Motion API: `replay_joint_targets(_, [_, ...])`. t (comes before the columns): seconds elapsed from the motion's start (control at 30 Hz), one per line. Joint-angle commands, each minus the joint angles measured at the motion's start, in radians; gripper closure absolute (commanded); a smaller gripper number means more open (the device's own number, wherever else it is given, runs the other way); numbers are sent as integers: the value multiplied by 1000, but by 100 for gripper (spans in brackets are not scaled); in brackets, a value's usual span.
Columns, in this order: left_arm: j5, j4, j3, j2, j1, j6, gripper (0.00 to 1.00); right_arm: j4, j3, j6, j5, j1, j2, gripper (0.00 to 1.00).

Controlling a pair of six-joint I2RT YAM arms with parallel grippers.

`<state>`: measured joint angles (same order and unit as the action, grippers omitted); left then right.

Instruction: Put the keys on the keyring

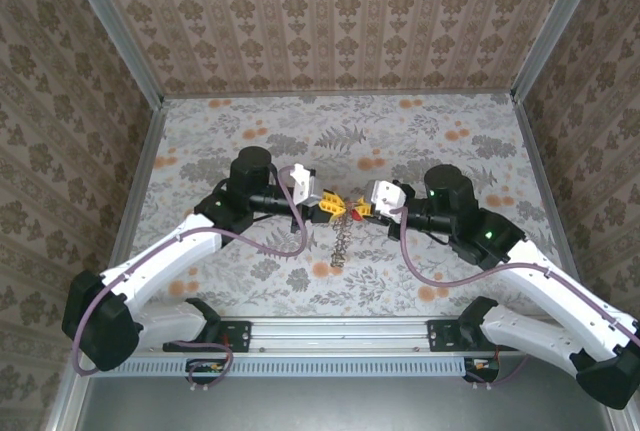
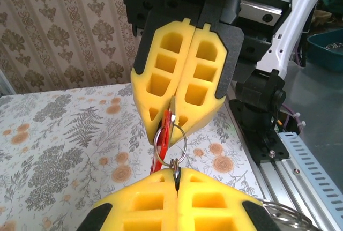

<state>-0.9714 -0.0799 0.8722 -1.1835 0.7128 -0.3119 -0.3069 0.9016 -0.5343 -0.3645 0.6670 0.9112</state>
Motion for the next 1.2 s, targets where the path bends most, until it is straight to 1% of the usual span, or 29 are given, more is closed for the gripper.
replay_joint_targets(0.0, [-1,37,31,-15,2,-17,95,-53,74,-112,87,9,12,100])
replay_joint_targets(0.07, [-14,9,27,-19,0,15,87,-71,101,-154,110,17,27,100])
replay_joint_targets(0.13, [-32,-7,27,-17,-9,32,74,-89,124,-205,144,27,44,100])
replay_joint_targets(0.2, [-24,2,22,-2,-25,42,62,-110,146,-270,191,35,60,100])
replay_joint_targets(0.3, [-15,22,8,42,-75,49,56,-137,180,-396,286,50,80,100])
replay_joint_targets(0.37, [15,25,-13,86,-116,62,54,-155,210,-497,351,56,97,100])
replay_joint_targets(0.43, [85,28,-36,131,-154,77,49,-158,235,-609,414,70,112,100])
replay_joint_targets(0.53, [238,44,-58,186,-207,119,41,-133,263,-764,477,81,137,100])
replay_joint_targets(0.6, [367,98,-52,198,-248,153,37,-105,278,-889,503,83,158,100])
replay_joint_targets(0.63, [407,129,-46,196,-274,161,34,-93,280,-954,508,84,167,100])
replay_joint_targets(0.67, [437,150,-46,195,-304,178,28,-77,279,-1029,508,83,176,100])
replay_joint_targets(0.73, [455,119,-73,204,-344,222,17,-44,282,-1142,501,82,196,100])
replay_joint_targets(0.77, [476,81,-93,214,-359,249,4,-27,293,-1182,500,82,211,100])
replay_joint_targets(0.8, [520,59,-114,223,-373,287,0,-19,312,-1202,500,82,228,100])
replay_joint_targets(0.87, [605,48,-137,232,-400,341,0,-21,357,-1213,479,83,257,100])
replay_joint_targets(0.97, [726,78,-167,239,-458,422,0,1,396,-1240,467,84,290,100])
replay_joint_targets(1.07, [756,100,-192,251,-550,508,0,0,439,-1224,464,86,325,100])
replay_joint_targets(1.17, [788,140,-201,280,-626,612,0,-52,487,-1180,388,90,362,100])
